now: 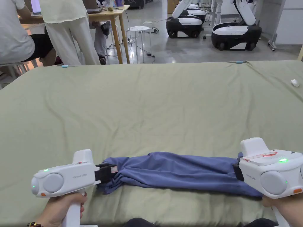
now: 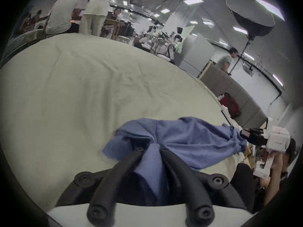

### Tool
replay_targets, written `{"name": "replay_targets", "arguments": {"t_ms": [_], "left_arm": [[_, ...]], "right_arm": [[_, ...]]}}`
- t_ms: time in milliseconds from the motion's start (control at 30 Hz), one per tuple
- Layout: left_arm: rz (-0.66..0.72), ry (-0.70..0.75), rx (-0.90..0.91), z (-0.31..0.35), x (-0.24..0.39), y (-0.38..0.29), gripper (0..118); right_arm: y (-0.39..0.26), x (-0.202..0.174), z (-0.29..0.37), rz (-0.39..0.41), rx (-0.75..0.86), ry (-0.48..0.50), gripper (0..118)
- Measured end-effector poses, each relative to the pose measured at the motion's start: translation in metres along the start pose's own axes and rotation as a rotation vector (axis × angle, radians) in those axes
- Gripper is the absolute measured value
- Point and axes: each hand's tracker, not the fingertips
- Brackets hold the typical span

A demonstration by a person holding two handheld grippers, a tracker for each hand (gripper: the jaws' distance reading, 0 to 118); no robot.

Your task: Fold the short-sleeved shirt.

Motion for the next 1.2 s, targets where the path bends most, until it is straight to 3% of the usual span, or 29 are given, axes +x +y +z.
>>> {"name": "replay_targets", "arguments": {"t_ms": [67, 133, 233, 500, 667, 800, 967, 1100, 1200], "left_arm": [[0.036, 0.043, 0.033, 0.011, -0.017, 0.006, 7], [0.117, -0.040, 0.038, 0.025, -0.033, 0.012, 6], [0.051, 0.072, 0.067, 0.041, -0.042, 0.016, 6], [0.118, 0.246, 0.140, 0.069, -0.087, 0.031, 6], [0.074, 0.182, 0.135, 0.077, -0.057, 0.030, 6], [0.087, -0.049, 0.162, 0.080, -0.021, 0.036, 6], [0.033, -0.195, 0.046, 0.037, 0.030, 0.041, 6], [-0.057, -0.151, -0.076, -0.015, 0.073, 0.028, 6], [-0.017, -0.094, -0.158, -0.052, 0.079, 0.014, 6]], "right_arm": [[0.001, 0.002, 0.001, 0.000, 0.003, -0.009, 0], [0.001, 0.004, -0.002, -0.004, 0.006, -0.010, 0], [0.001, 0.005, -0.001, -0.008, 0.011, -0.012, 0], [0.002, 0.004, -0.001, -0.011, 0.018, -0.007, 0], [0.003, 0.002, 0.001, -0.009, 0.019, -0.002, 0], [0.004, 0.003, 0.001, -0.010, 0.024, -0.001, 0], [0.004, 0.004, 0.000, -0.011, 0.032, 0.001, 0], [0.000, 0.009, 0.006, -0.018, 0.031, -0.001, 0], [-0.003, 0.015, 0.009, -0.027, 0.030, -0.005, 0]]}}
